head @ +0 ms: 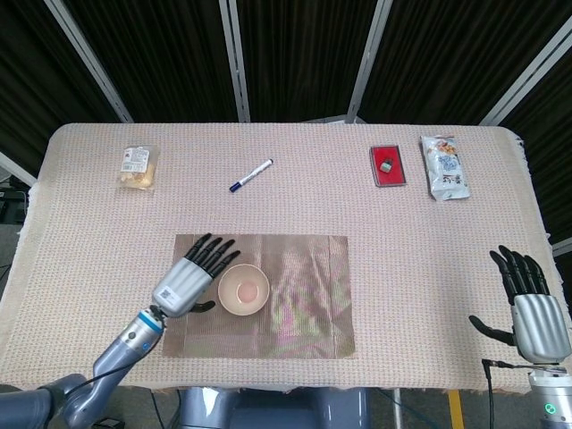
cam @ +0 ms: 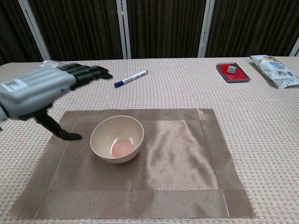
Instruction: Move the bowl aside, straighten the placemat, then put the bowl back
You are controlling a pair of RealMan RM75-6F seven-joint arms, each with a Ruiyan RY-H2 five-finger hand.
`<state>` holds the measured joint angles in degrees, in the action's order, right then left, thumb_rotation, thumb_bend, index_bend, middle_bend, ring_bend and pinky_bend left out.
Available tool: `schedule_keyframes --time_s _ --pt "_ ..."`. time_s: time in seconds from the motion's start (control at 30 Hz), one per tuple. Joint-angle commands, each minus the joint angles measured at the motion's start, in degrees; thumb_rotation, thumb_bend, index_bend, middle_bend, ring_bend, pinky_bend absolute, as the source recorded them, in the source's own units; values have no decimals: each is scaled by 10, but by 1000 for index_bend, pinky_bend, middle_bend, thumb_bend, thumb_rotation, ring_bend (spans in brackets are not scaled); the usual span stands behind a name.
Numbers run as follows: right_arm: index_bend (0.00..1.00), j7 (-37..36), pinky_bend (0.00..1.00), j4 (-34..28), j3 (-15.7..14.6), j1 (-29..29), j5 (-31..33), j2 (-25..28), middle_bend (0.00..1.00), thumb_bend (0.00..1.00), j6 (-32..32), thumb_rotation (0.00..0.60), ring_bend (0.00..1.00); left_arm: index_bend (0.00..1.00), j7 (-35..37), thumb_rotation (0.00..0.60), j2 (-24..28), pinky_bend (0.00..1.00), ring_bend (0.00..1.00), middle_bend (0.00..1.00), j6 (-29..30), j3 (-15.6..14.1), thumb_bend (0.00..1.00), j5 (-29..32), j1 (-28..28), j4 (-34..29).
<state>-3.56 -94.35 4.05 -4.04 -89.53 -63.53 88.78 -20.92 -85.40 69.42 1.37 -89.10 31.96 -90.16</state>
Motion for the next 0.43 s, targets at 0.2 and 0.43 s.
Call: schedule_keyframes --time_s 0.2,0.43 --pt "0 95 0 -8 -1 2 -6 10 0 0 2 600 0 0 17 600 145 0 0 0 151 3 0 60 -130 -98" --pt "0 123 0 -14 3 -1 8 5 0 0 -6 600 0 0 50 600 191 0 0 0 190 -7 0 85 -185 -98"
